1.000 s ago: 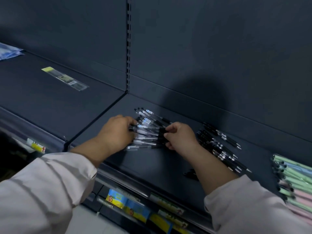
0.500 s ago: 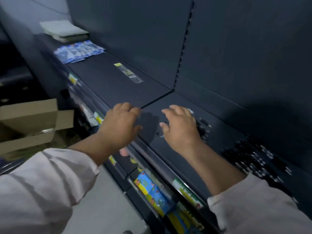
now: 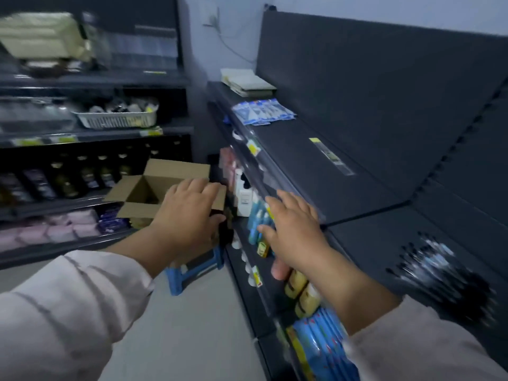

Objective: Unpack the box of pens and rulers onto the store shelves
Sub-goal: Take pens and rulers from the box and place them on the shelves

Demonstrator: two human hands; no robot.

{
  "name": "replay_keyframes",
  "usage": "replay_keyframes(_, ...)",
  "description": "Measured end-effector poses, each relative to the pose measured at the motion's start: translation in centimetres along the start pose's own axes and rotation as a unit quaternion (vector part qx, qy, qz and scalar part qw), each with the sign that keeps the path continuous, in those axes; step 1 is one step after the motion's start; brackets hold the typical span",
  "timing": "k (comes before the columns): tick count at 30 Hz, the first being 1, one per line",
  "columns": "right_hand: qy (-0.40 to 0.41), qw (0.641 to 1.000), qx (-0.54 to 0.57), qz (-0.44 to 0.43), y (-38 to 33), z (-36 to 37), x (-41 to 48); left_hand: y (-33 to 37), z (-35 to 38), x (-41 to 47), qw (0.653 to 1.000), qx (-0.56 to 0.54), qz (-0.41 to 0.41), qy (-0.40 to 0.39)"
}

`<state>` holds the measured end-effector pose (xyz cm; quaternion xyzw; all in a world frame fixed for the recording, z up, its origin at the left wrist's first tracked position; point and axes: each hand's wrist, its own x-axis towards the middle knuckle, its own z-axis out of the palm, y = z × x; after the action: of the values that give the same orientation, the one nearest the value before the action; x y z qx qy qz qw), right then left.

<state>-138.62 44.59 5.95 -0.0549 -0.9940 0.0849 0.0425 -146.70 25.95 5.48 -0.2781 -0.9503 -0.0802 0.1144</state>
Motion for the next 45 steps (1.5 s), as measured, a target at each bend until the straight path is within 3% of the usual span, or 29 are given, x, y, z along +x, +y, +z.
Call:
replay_keyframes(9,-0.068,0.998,0.005,-0.016,-12.9,5.6,13.1,-20.8,0.4,1.8,0.994,0.021,-0.090,-0.061)
replay_keyframes(15,-0.095,0.995,0.032,-0.006,-17.7,8.2,20.1,-29.3,1.2,4.8,0.989,0.013,-0.115,-0.089)
replay_keyframes(29,-0.187,0.969,0.128,0.097,-16.3,18.5,39.6,-37.7,11.3,18.4,0.979,-0.013,-0.128,-0.155)
replay_keyframes(33,-0.250,0.948,0.140,0.139,-15.3,23.4,45.3,-39.8,16.5,23.3,0.969,-0.020,-0.137,-0.203)
replay_keyframes(45,-0.312,0.905,0.179,0.226,-12.7,38.1,53.7,-43.3,35.0,32.6,0.946,-0.062,-0.072,-0.310)
